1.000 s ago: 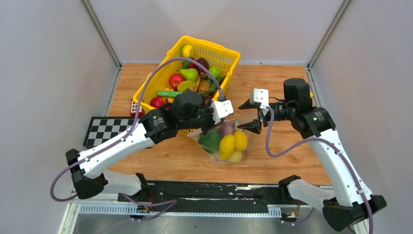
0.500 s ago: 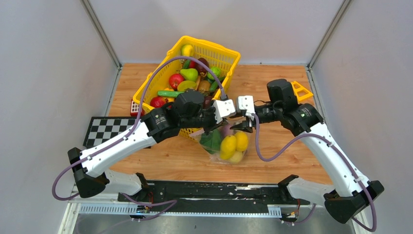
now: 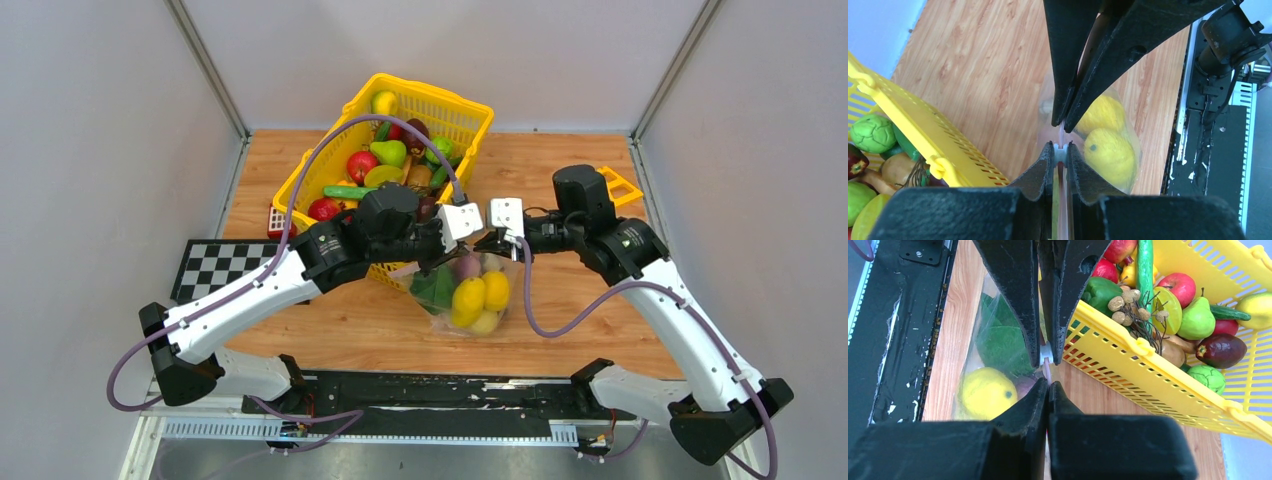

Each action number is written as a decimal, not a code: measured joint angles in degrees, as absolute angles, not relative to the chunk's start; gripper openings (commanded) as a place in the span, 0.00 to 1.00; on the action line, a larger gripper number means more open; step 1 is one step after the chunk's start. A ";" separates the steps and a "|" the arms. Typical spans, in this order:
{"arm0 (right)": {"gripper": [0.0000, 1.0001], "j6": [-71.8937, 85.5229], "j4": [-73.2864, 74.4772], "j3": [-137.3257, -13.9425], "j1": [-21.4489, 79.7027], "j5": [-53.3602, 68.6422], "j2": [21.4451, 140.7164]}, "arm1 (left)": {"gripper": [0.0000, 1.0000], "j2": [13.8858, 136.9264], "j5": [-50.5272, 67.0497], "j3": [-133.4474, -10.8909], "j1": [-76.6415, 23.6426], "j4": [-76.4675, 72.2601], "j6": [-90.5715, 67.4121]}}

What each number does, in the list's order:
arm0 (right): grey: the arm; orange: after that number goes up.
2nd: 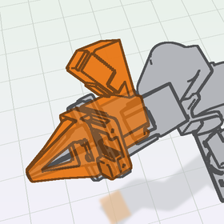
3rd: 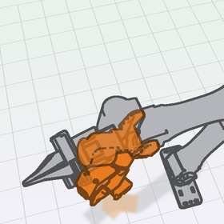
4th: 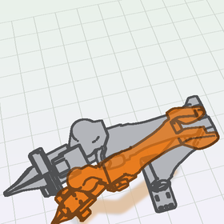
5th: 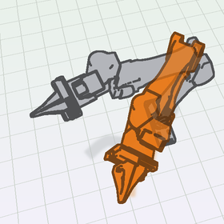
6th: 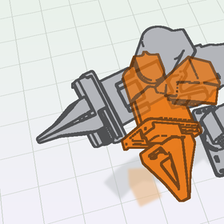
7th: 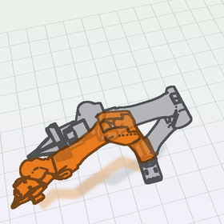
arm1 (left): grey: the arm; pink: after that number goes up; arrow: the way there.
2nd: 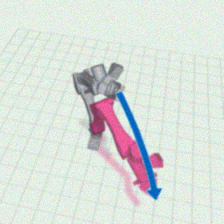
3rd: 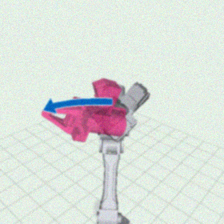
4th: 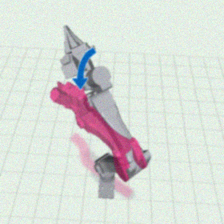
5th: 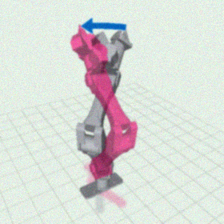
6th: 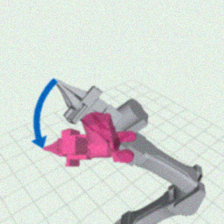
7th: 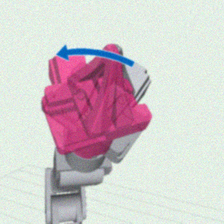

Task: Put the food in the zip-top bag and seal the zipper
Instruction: Zip the zipper food storage bag at the center of the board.

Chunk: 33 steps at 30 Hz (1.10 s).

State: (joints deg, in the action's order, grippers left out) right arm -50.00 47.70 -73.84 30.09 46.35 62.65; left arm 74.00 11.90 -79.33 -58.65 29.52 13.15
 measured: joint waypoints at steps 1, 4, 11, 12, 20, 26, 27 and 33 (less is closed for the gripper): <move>0.00 -50.00 47.57 -73.78 30.09 46.24 62.61 | 0.00 74.00 11.90 -79.33 -58.63 29.45 13.15; 0.00 -49.80 46.68 -73.10 30.15 45.95 62.19 | 0.00 73.97 11.70 -79.33 -58.57 29.43 13.15; 0.00 -48.86 45.06 -71.99 30.48 45.01 61.23 | 0.00 73.01 11.14 -78.22 -58.57 28.86 13.17; 0.00 -48.53 44.84 -71.88 30.57 44.77 61.08 | 0.00 72.62 11.00 -77.73 -58.57 28.69 13.17; 0.00 -46.98 41.87 -69.28 30.63 43.77 58.78 | 0.00 69.95 9.56 -75.61 -58.57 28.64 13.15; 0.00 -46.48 40.97 -68.90 30.63 42.92 58.76 | 0.00 68.73 8.43 -74.43 -58.57 28.88 13.17; 0.00 -46.35 40.88 -68.88 30.63 42.78 58.76 | 0.00 68.47 8.25 -74.19 -58.57 28.91 13.17; 0.00 -45.67 40.38 -68.88 30.63 41.87 58.76 | 0.00 67.88 7.18 -73.78 -58.52 29.02 13.17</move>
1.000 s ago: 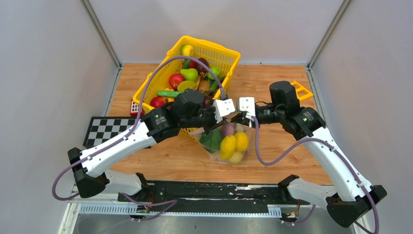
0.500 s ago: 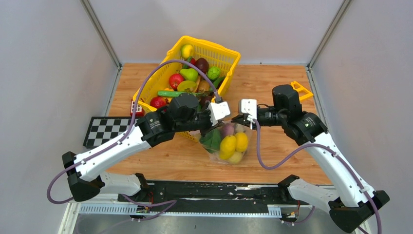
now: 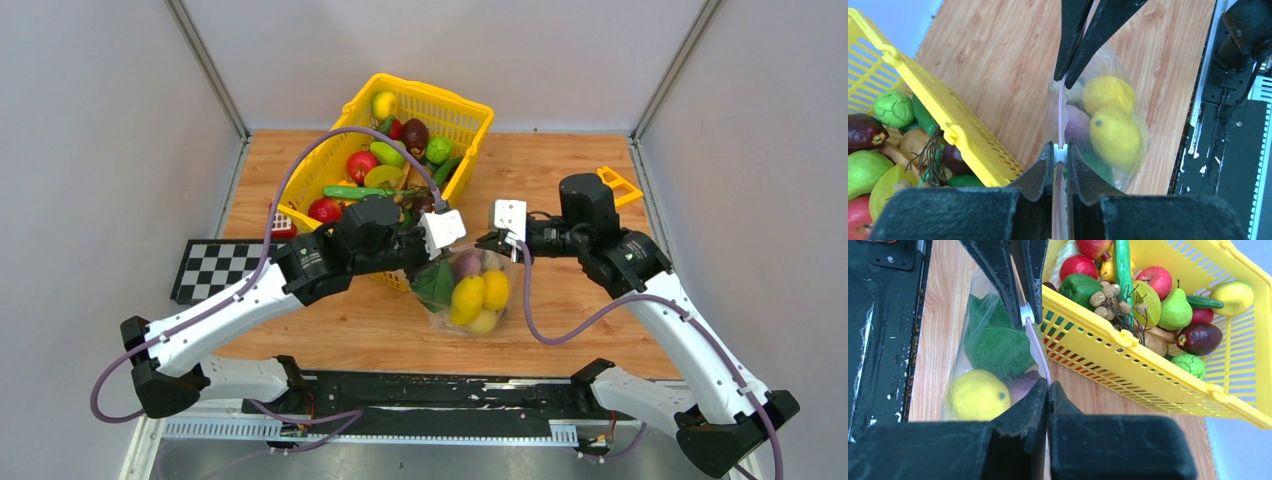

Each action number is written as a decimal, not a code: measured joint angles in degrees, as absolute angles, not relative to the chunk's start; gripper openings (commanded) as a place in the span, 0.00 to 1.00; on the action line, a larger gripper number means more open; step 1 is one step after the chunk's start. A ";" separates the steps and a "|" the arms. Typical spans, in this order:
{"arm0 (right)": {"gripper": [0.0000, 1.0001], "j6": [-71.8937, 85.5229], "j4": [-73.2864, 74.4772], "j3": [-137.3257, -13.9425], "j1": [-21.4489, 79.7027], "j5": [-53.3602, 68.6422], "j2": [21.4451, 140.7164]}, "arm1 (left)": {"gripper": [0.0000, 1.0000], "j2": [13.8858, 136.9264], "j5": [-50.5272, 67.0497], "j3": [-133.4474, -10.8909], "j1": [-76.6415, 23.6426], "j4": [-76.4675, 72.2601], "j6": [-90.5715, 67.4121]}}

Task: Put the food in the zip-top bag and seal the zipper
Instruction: Zip the zipper food storage bag at the center of the board.

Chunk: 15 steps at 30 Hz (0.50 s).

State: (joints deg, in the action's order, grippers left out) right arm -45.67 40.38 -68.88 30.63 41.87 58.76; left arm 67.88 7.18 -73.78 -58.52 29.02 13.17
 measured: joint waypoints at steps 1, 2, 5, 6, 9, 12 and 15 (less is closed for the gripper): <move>0.00 -45.50 40.34 -68.90 30.63 41.76 58.76 | 0.00 67.83 6.98 -73.78 -58.50 29.06 13.17; 0.00 -45.39 40.25 -68.88 30.63 41.63 58.76 | 0.00 67.81 6.92 -73.78 -58.50 29.08 13.19; 0.00 -45.15 40.05 -68.88 30.63 41.43 58.76 | 0.00 67.61 6.44 -73.76 -58.50 29.30 13.21; 0.00 -45.08 40.03 -68.88 30.63 41.41 58.76 | 0.00 67.48 6.26 -73.76 -58.50 29.45 13.23; 0.00 -45.06 40.01 -68.88 30.63 41.06 58.76 | 0.00 67.18 5.69 -73.76 -58.50 30.04 13.45; 0.00 -45.06 40.03 -68.88 30.63 40.42 58.76 | 0.00 66.78 5.02 -73.76 -58.52 30.89 13.82; 0.00 -45.04 39.99 -68.88 30.63 39.88 58.72 | 0.00 66.11 4.19 -73.47 -58.52 31.51 14.22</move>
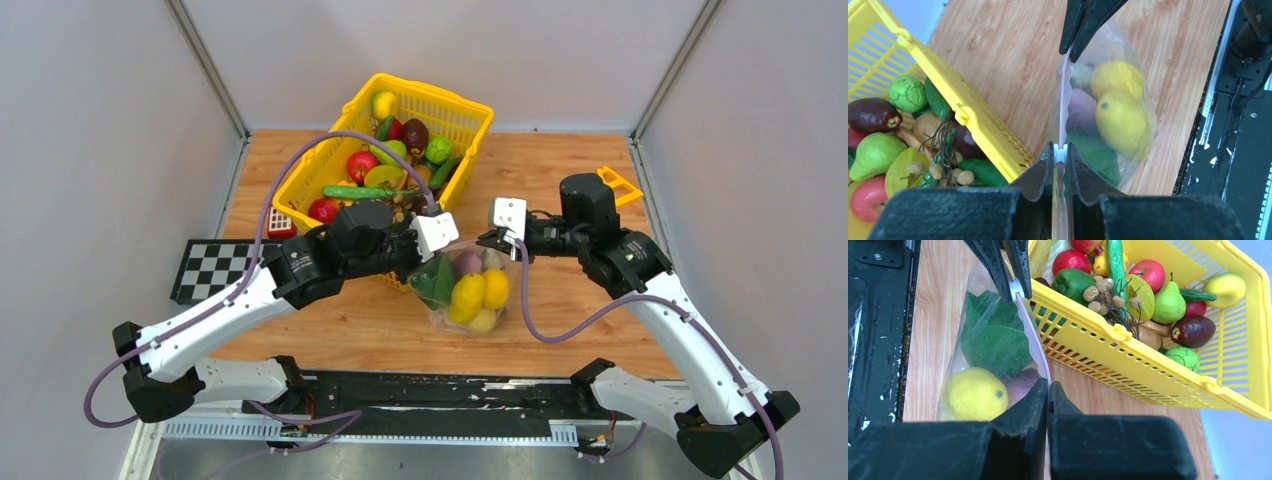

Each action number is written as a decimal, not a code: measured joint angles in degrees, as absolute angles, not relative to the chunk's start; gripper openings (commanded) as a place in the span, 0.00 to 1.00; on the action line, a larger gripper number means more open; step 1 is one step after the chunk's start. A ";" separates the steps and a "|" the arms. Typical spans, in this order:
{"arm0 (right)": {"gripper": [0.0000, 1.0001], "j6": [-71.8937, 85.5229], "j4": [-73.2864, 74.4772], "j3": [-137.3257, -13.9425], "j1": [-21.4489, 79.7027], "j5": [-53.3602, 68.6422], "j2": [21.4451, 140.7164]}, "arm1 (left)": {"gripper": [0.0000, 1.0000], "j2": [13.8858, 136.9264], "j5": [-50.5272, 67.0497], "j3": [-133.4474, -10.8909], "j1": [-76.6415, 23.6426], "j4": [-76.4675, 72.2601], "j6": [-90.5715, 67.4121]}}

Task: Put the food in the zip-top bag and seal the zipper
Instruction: Zip the zipper food storage bag at the center of the board.

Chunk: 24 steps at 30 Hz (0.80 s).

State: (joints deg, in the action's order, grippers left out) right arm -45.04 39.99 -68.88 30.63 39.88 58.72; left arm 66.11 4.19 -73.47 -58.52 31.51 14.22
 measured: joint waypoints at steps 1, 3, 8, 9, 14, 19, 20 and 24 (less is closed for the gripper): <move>0.00 -45.04 40.01 -68.88 30.63 39.70 58.65 | 0.00 65.84 3.95 -73.28 -58.52 31.68 14.31; 0.00 -44.97 40.03 -68.90 30.63 39.27 58.39 | 0.00 65.30 3.44 -73.06 -58.50 32.18 14.50; 0.00 -44.62 40.14 -68.84 30.63 38.28 57.54 | 0.00 64.53 2.42 -72.99 -58.43 33.04 14.68; 0.00 -44.60 40.12 -68.71 30.63 38.06 57.41 | 0.00 64.47 2.26 -72.99 -58.41 33.32 14.68; 0.00 -44.36 40.05 -68.38 30.63 37.65 57.21 | 0.00 64.14 1.30 -72.99 -58.41 34.44 14.68; 0.00 -44.01 39.97 -68.25 30.65 36.51 57.14 | 0.00 63.22 -0.56 -72.75 -58.41 35.73 14.68; 0.00 -43.99 39.94 -68.25 30.65 36.23 57.14 | 0.00 63.05 -0.86 -72.73 -58.41 35.94 14.68; 0.00 -43.59 39.97 -68.25 30.68 35.42 57.14 | 0.00 61.84 -2.50 -71.96 -58.39 36.95 14.68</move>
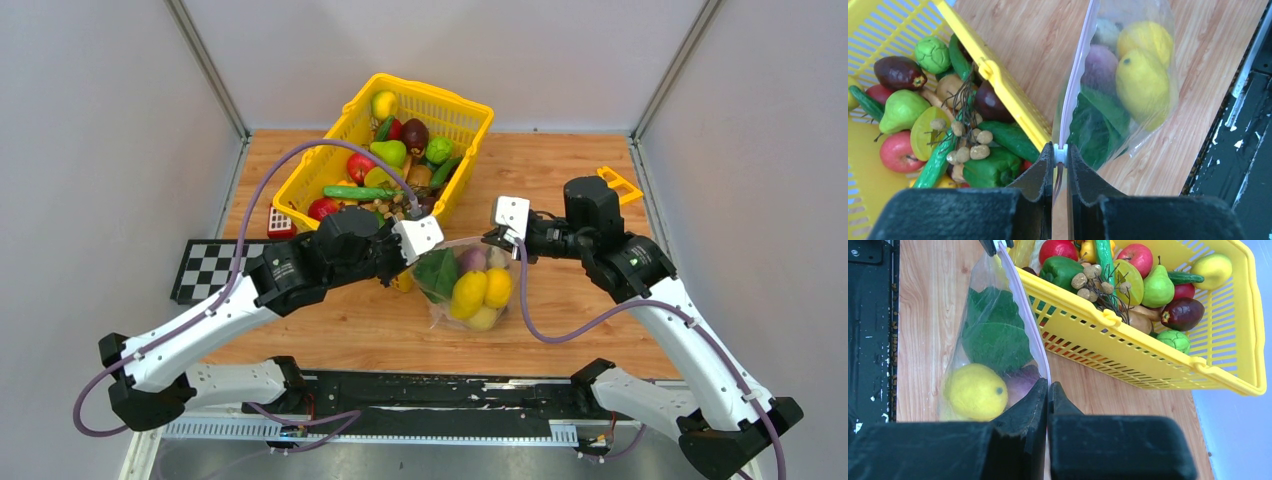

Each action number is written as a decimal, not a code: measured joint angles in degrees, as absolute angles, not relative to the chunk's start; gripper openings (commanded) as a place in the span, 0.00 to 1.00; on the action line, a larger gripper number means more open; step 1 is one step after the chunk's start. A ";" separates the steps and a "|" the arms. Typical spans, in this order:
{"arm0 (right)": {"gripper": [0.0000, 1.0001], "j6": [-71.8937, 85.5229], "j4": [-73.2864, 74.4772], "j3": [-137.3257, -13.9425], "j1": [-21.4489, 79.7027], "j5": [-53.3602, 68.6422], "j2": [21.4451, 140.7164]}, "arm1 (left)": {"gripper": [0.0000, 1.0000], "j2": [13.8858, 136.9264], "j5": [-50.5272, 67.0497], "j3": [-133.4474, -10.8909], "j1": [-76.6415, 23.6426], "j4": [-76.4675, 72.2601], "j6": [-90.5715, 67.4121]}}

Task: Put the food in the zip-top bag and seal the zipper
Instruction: Zip the zipper food storage bag at the center of the board, then place the zipper food storage bag at the center of the board.

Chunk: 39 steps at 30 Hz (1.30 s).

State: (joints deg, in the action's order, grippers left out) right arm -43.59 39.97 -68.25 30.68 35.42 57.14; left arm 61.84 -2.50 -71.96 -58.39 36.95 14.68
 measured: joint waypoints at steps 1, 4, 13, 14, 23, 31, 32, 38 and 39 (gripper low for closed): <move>0.00 -43.55 39.94 -68.25 30.68 35.33 57.14 | 0.00 61.52 -2.90 -71.81 -58.37 37.23 14.68; 0.00 -43.40 39.83 -68.25 30.68 35.00 57.14 | 0.00 60.69 -3.84 -71.53 -58.30 37.98 14.68; 0.00 -42.98 39.77 -68.25 30.68 34.50 56.97 | 0.00 59.86 -5.48 -71.13 -58.02 38.85 14.66; 0.00 -42.92 39.77 -68.23 30.68 34.48 56.86 | 0.00 59.81 -5.54 -71.13 -58.02 38.87 14.66; 0.00 -42.59 39.68 -67.44 30.68 34.26 55.72 | 0.08 59.57 -6.11 -71.13 -57.95 38.98 14.66; 0.00 -41.63 39.27 -67.29 30.46 33.23 55.59 | 0.91 57.98 -5.54 -68.90 -57.52 37.43 14.61; 0.00 -41.39 38.57 -66.85 30.39 32.93 55.33 | 0.99 57.47 -5.41 -68.42 -57.43 36.86 14.11; 0.00 -38.52 33.47 -63.70 30.22 27.57 52.97 | 1.00 55.64 -5.02 -67.70 -57.34 32.73 12.84; 0.00 -37.69 32.69 -63.51 30.09 25.89 52.58 | 1.00 55.20 -5.08 -67.64 -57.32 31.77 12.47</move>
State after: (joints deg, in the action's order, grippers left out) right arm -37.69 32.69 -63.51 30.09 25.89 52.58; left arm 55.20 -5.08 -67.64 -57.32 31.77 12.47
